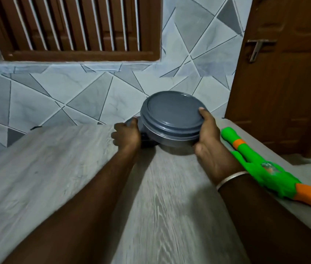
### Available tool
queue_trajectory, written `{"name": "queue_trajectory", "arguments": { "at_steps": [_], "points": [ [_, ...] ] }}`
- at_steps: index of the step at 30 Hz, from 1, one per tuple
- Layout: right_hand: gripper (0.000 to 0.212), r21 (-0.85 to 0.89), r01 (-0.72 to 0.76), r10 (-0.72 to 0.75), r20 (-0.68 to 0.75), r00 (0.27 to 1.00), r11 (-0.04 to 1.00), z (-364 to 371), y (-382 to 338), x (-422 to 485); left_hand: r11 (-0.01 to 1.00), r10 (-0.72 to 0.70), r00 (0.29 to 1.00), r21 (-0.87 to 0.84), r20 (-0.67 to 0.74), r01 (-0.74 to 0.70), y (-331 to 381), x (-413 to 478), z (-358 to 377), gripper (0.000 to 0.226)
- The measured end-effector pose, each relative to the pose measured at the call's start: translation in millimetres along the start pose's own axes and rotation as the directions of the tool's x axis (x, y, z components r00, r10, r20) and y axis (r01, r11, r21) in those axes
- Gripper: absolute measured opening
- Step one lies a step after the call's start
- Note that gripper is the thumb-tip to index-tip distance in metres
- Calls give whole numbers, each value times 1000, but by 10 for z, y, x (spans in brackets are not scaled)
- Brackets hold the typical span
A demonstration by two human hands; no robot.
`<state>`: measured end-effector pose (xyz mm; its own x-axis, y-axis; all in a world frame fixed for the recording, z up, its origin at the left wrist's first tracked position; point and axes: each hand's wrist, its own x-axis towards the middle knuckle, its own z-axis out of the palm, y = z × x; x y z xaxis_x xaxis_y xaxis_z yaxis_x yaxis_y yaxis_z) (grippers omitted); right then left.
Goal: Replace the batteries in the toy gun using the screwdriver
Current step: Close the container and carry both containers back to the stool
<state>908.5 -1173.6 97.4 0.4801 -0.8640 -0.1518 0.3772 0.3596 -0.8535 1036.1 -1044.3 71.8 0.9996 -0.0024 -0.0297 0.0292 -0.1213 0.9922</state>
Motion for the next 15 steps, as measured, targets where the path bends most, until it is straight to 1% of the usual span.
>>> {"name": "queue_trajectory", "arguments": {
  "at_steps": [1,2,4,6,7,9,11,12,15],
  "points": [
    [56,0,3,-3,-8,1000,1000,41,5,75,993,-49,995,104,-86,58,5,136,45,69],
    [55,1,9,-9,-17,1000,1000,64,7,140,979,-93,988,171,-120,113,2,249,76,78],
    [57,2,5,-5,-27,1000,1000,91,31,272,953,-160,983,244,-91,178,-50,430,138,89],
    [63,8,5,-5,-28,1000,1000,78,73,384,939,-160,985,298,-62,171,-120,524,206,88],
    [68,11,3,-3,-25,1000,1000,64,88,416,942,-168,983,282,-70,181,-137,557,236,90],
    [78,16,-17,18,-53,998,1000,66,93,495,956,-207,974,193,-88,221,-109,614,289,103],
    [77,27,-39,41,-72,997,999,28,89,488,973,-220,973,51,-68,223,-111,603,280,112],
    [75,28,-57,59,-72,996,998,32,61,490,975,-221,974,-14,-55,221,-82,588,262,109],
    [74,16,-103,104,-61,993,995,93,-122,392,963,-240,969,-143,-58,230,75,458,149,84]
  ]
}}
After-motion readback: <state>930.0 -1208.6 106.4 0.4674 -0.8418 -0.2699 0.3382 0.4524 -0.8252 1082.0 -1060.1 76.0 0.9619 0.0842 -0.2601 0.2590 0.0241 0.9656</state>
